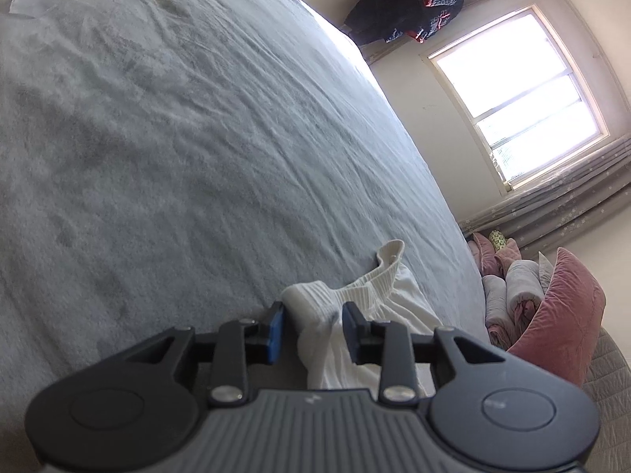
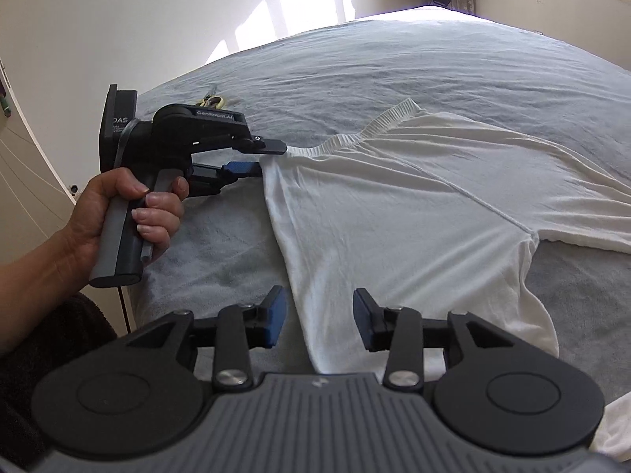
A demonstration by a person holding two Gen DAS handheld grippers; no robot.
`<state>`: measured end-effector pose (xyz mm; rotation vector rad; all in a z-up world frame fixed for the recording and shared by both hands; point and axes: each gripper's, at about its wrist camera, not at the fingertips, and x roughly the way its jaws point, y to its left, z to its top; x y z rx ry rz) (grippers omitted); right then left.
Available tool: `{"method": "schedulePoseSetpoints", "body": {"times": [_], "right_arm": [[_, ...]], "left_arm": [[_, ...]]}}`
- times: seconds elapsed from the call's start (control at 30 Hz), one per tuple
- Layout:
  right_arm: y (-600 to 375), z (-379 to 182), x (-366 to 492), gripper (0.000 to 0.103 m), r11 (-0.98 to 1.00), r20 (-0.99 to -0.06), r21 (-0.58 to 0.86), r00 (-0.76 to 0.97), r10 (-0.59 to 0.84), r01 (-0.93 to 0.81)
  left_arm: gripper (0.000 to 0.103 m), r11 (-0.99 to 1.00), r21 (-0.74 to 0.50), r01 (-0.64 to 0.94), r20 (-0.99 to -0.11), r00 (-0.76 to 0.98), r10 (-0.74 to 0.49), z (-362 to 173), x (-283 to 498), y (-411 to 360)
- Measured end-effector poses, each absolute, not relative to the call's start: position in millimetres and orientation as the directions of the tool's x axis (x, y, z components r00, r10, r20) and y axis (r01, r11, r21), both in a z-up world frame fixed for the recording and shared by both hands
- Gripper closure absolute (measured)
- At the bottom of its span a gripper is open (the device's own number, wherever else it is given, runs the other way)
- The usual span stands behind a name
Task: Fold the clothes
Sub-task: 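Grasp the garment's ribbed waistband with the right gripper beside the left gripper, then lay the waistband down and open both grippers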
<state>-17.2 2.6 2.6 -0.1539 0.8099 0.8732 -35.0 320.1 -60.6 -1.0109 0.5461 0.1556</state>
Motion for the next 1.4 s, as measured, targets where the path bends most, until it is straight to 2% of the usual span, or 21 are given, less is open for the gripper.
{"method": "schedulePoseSetpoints", "body": {"times": [0.23, 0.37, 0.5, 0.77, 0.9, 1.07, 1.1, 1.13, 1.2, 1.23, 1.4], "right_arm": [[54, 25, 52, 0.061, 0.731, -0.701, 0.216, 0.418, 0.577, -0.647], [90, 27, 91, 0.061, 0.782, -0.737, 0.232, 0.420, 0.529, -0.579], [122, 24, 125, 0.061, 0.832, -0.779, 0.194, 0.434, 0.452, -0.520], [173, 9, 180, 0.061, 0.909, -0.836, 0.074, 0.471, 0.281, -0.410], [197, -4, 197, 0.061, 0.919, -0.855, 0.010, 0.473, 0.212, -0.393], [219, -24, 198, 0.061, 0.913, -0.868, -0.141, 0.491, 0.072, -0.384], [222, -25, 197, 0.063, 0.912, -0.863, -0.160, 0.502, 0.057, -0.378], [223, -24, 195, 0.076, 0.910, -0.855, -0.185, 0.516, 0.037, -0.372], [225, -23, 193, 0.093, 0.906, -0.839, -0.225, 0.544, 0.007, -0.359], [224, -22, 193, 0.096, 0.907, -0.833, -0.228, 0.553, 0.006, -0.354], [225, -10, 189, 0.098, 0.912, -0.792, -0.225, 0.610, 0.035, -0.344]], "left_arm": [[0.077, 0.528, -0.759, -0.382, -0.520, 0.844, -0.136, -61, -28, 322], [0.091, 0.532, -0.751, -0.391, -0.536, 0.832, -0.145, -63, -24, 326], [0.096, 0.617, -0.699, -0.361, -0.554, 0.819, -0.149, -57, -17, 321], [0.097, 0.779, -0.556, -0.291, -0.571, 0.814, -0.104, -48, -14, 307], [0.097, 0.816, -0.515, -0.263, -0.567, 0.819, -0.093, -47, -18, 306], [0.097, 0.831, -0.500, -0.245, -0.564, 0.820, -0.097, -44, -18, 304], [0.097, 0.832, -0.498, -0.244, -0.563, 0.820, -0.097, -43, -18, 305], [0.097, 0.834, -0.496, -0.243, -0.563, 0.821, -0.096, -43, -18, 306], [0.097, 0.834, -0.495, -0.243, -0.562, 0.822, -0.094, -42, -18, 305], [0.097, 0.833, -0.497, -0.244, -0.560, 0.824, -0.093, -42, -18, 304], [0.098, 0.832, -0.500, -0.242, -0.520, 0.852, -0.065, -33, -23, 308]]}}
